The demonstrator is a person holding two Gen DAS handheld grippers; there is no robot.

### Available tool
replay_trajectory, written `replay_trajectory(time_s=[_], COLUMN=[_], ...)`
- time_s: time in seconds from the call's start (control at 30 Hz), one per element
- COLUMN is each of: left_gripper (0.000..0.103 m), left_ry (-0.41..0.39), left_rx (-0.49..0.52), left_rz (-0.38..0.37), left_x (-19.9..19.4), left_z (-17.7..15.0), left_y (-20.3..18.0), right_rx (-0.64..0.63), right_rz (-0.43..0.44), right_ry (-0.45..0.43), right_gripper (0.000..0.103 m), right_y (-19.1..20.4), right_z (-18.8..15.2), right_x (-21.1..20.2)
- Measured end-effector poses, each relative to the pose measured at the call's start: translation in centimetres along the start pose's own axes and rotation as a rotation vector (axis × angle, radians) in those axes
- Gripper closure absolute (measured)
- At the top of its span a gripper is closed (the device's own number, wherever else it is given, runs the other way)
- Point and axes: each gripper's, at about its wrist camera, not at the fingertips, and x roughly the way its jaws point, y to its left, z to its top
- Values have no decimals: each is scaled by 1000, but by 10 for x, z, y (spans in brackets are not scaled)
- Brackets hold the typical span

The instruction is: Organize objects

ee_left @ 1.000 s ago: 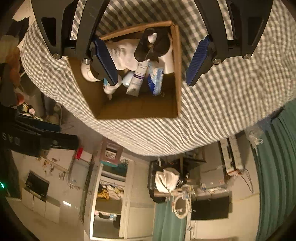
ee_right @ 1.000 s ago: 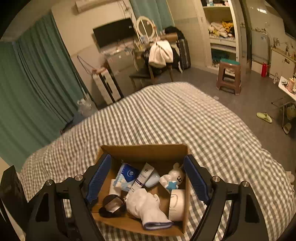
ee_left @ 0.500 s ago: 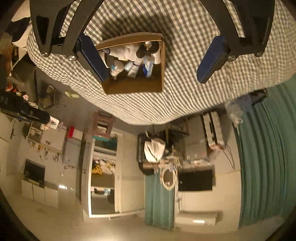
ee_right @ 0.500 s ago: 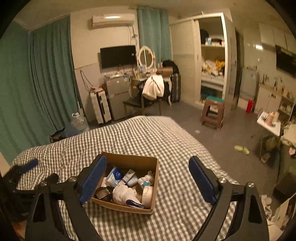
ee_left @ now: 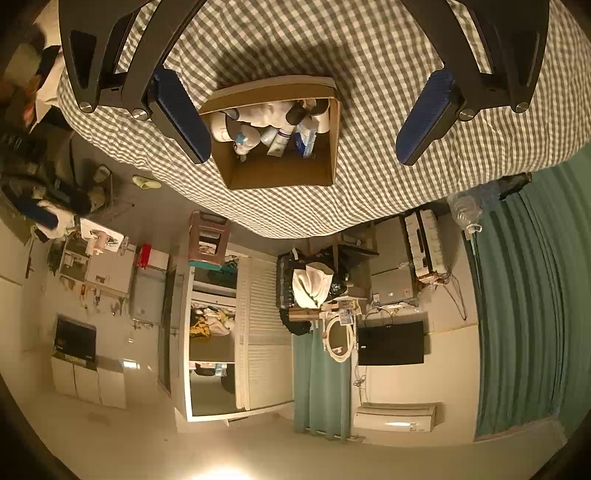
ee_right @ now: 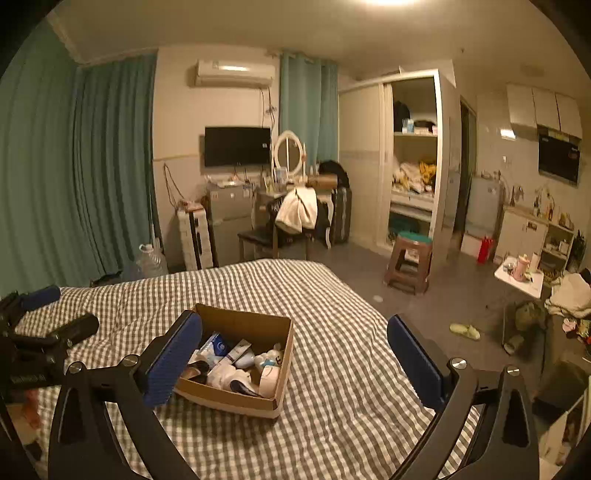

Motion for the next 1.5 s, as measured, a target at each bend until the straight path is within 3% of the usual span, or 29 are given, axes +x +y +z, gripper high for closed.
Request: replay_trajectory(time_s=[0.07, 0.2, 0.27, 0.4, 0.47, 0.57, 0.83, 1.5], left_gripper=[0, 0, 0, 0, 0, 0, 0, 0], left_ry=[-5, -31, -37, -33, -18, 19, 43, 81], left_rx=[-10, -41, -46, 9, 21, 3, -80, -81], left_rz=[13, 42, 69, 129, 146, 127, 202, 190], left_x=[3, 10, 17, 31, 39, 49, 59, 64], left_z=[-5, -18, -31, -57, -72, -91, -103, -110], left_y=[-4, -13, -19, -31, -34, -30, -17, -20], right_rx=[-23, -65, -50, -69, -69, -44, -81, -85], right_rz=[-17, -6, -5, -24, -4, 34, 16, 21], right_ry=[-14, 66, 63, 52, 87, 123, 118, 108], right_gripper=[1, 1, 1, 1, 1, 1, 1, 1], right_y=[-1, 0, -1, -1, -2, -2, 4, 9], right_z=[-18, -49, -64, -90, -99, -105, -117, -115], right_x=[6, 36, 47, 63, 72, 78, 81, 83])
